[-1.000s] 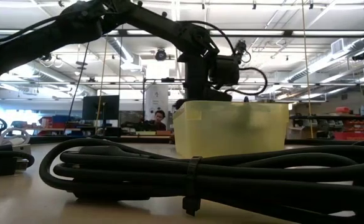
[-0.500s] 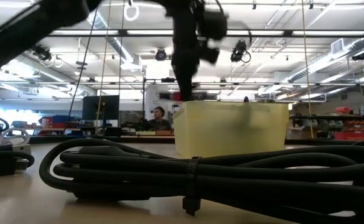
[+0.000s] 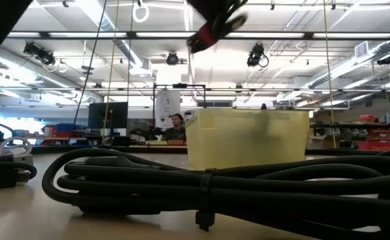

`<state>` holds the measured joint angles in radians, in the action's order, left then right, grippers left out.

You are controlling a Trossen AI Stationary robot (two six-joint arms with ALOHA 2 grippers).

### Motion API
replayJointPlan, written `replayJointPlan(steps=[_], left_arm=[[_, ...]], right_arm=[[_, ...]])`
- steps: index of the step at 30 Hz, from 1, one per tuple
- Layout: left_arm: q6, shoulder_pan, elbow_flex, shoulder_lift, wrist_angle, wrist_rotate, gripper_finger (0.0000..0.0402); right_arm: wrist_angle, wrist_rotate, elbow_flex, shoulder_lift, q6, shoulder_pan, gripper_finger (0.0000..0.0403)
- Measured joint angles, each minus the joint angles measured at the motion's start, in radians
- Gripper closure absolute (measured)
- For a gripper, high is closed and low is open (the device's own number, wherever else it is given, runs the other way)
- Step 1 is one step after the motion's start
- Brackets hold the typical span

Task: Pick and place USB-C Cables
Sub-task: Put the black charger cable into the yellow bin

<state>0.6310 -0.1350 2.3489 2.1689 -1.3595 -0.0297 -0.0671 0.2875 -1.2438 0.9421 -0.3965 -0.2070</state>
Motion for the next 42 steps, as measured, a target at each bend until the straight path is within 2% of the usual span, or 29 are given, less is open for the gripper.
replayJointPlan(steps=[7,12,21,25,34,42], left_arm=[[0.083,-0.025,0.0,0.016,0.082,0.021,0.0366],[0.093,0.011,0.0,0.058,0.102,0.109,0.0366],[0.195,0.023,0.0,0.145,0.145,0.125,0.0366],[0.207,0.022,0.0,0.184,0.147,0.176,0.0366],[0.214,0.039,0.002,0.233,0.22,0.179,0.0366],[0.192,0.08,0.0,0.25,0.208,0.2,0.0366]], right_arm=[[-0.002,-0.01,0.0,0.006,0.0,0.0,0.0261],[-0.008,-0.06,0.0,0.013,0.0,0.0,0.0261],[-0.009,-0.089,0.0,0.036,0.0,0.0,0.0261],[-0.018,-0.089,0.0,0.046,-0.004,0.0,0.0261],[-0.029,-0.089,0.0,0.06,-0.019,0.0,0.0261],[-0.037,-0.088,0.0,0.06,-0.027,0.0,0.0261]])
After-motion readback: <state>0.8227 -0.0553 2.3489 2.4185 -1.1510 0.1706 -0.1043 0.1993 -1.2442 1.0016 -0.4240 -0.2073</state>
